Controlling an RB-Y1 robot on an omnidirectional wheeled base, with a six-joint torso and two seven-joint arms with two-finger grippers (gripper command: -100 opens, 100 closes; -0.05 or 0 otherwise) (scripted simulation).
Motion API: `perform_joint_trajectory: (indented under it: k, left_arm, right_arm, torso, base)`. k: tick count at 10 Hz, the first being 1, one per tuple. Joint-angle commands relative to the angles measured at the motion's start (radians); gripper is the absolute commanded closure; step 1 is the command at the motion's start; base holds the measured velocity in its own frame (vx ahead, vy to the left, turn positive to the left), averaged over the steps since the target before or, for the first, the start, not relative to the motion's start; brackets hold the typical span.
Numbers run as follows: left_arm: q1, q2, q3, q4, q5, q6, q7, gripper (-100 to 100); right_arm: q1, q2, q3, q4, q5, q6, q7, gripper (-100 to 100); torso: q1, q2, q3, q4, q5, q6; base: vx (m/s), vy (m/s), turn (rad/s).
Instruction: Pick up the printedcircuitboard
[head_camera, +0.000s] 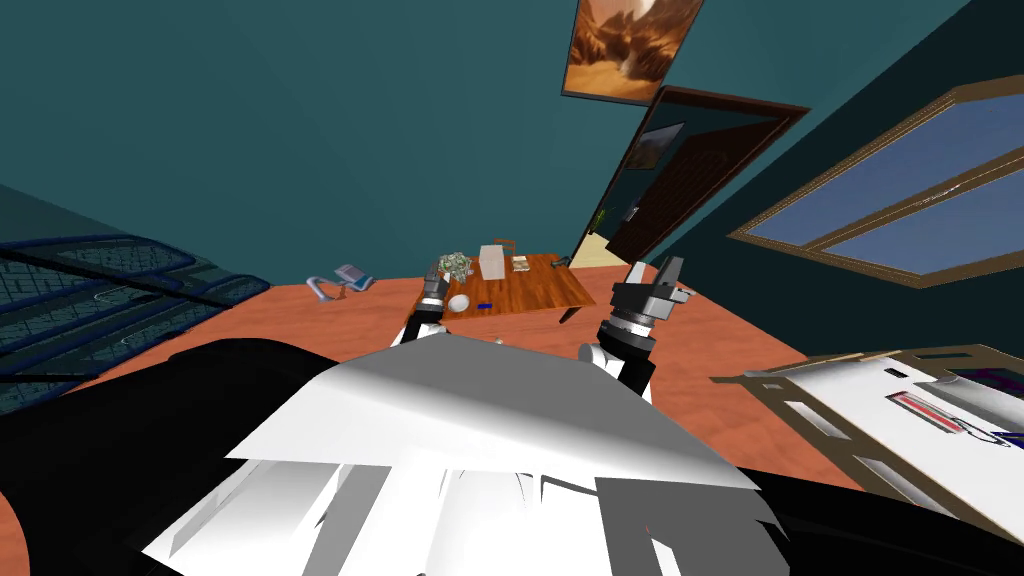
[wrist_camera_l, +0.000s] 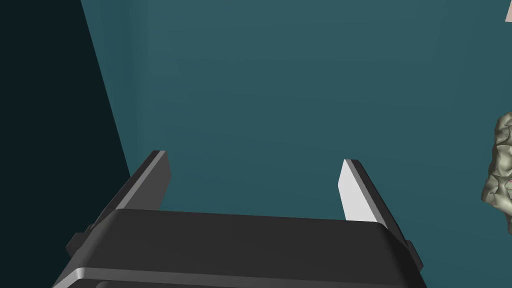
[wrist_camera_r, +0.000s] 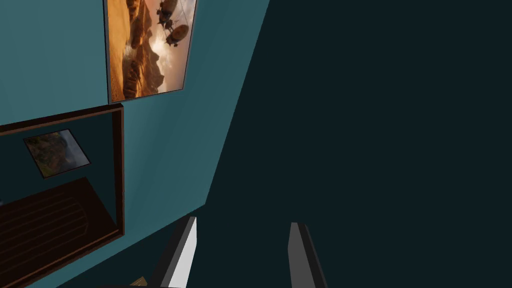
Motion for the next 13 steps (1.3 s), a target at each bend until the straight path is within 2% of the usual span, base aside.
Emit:
perform_joint_trajectory:
  k: [1, 2, 3, 4, 5, 6, 7, 8, 9, 10, 11, 12, 13]
  left_arm:
    - [0.001, 0.01, 0.008, 0.05, 0.038, 0.032, 0.004, -100]
    - [0.006, 0.019, 0.019, 0.079, 0.074, 0.067, 0.009, -100]
    - [0.006, 0.019, 0.019, 0.083, 0.074, 0.068, 0.009, -100]
    - [0.011, 0.028, 0.031, 0.117, 0.112, 0.099, 0.014, -100]
    - [0.011, 0.028, 0.031, 0.117, 0.112, 0.106, 0.014, -100]
    - [0.017, 0.036, 0.042, 0.153, 0.151, 0.142, 0.019, -100]
    - [0.017, 0.036, 0.042, 0.153, 0.151, 0.145, 0.019, -100]
    - [0.022, 0.043, 0.055, 0.192, 0.19, 0.179, 0.024, -100]
    - [0.022, 0.043, 0.055, 0.192, 0.19, 0.184, 0.024, -100]
    - [0.028, 0.05, 0.067, 0.233, 0.231, 0.215, 0.028, -100]
    - [0.028, 0.05, 0.067, 0.233, 0.231, 0.224, 0.028, -100]
    - [0.035, 0.058, 0.08, 0.277, 0.272, 0.261, 0.032, -100]
    - [0.035, 0.058, 0.08, 0.277, 0.272, 0.264, 0.032, -100]
  right_arm:
    - [0.0, 0.0, 0.0, 0.0, 0.0, 0.0, 0.0, 0]
    - [0.0, 0.0, 0.0, 0.0, 0.0, 0.0, 0.0, 0]
    - [0.0, 0.0, 0.0, 0.0, 0.0, 0.0, 0.0, 0]
    - [0.0, 0.0, 0.0, 0.0, 0.0, 0.0, 0.0, 0]
    - [0.0, 0.0, 0.0, 0.0, 0.0, 0.0, 0.0, 0]
    - [0.0, 0.0, 0.0, 0.0, 0.0, 0.0, 0.0, 0]
    - [0.0, 0.0, 0.0, 0.0, 0.0, 0.0, 0.0, 0]
    - [0.0, 0.0, 0.0, 0.0, 0.0, 0.0, 0.0, 0]
    - [0.0, 0.0, 0.0, 0.0, 0.0, 0.0, 0.0, 0]
    - [0.0, 0.0, 0.0, 0.0, 0.0, 0.0, 0.0, 0]
    - [0.0, 0.0, 0.0, 0.0, 0.0, 0.0, 0.0, 0]
    - [0.0, 0.0, 0.0, 0.0, 0.0, 0.0, 0.0, 0]
    - [0.0, 0.0, 0.0, 0.0, 0.0, 0.0, 0.0, 0]
  torso:
    - [0.0, 0.0, 0.0, 0.0, 0.0, 0.0]
    - [0.0, 0.0, 0.0, 0.0, 0.0, 0.001]
    - [0.001, 0.0, 0.0, 0.0, 0.0, 0.0]
    - [0.0, 0.0, 0.0, 0.0, 0.0, 0.0]
    - [-0.001, 0.0, 0.0, 0.0, 0.0, 0.0]
    - [-0.001, -0.001, 0.0, 0.0, 0.0, 0.0]
    - [-0.001, 0.0, 0.0, 0.0, 0.0, 0.0]
    - [-0.002, -0.001, 0.0, 0.0, 0.0, -0.001]
    - [-0.001, -0.001, -0.001, 0.0, 0.0, 0.001]
    - [-0.001, -0.001, -0.001, 0.0, 0.0, -0.001]
    - [-0.001, -0.001, -0.001, 0.0, 0.0, 0.0]
    - [-0.002, -0.001, -0.001, 0.0, 0.0, -0.001]
    - [-0.002, -0.002, -0.001, 0.0, 0.0, 0.0]
  base:
    - [-0.009, 0.058, -0.39]
    - [-0.014, 0.079, -0.389]
    - [-0.01, 0.063, -0.206]
    - [-0.007, 0.053, -0.317]
    - [-0.007, 0.047, -0.199]
    - [-0.009, 0.042, -0.32]
    - [-0.01, 0.037, -0.179]
    - [-0.003, 0.039, -0.422]
    - [-0.001, 0.048, -0.146]
    - [-0.001, 0.041, -0.298]
    - [-0.004, 0.036, -0.172]
    - [0.0, 0.033, -0.382]
    - [-0.001, 0.036, -0.189]
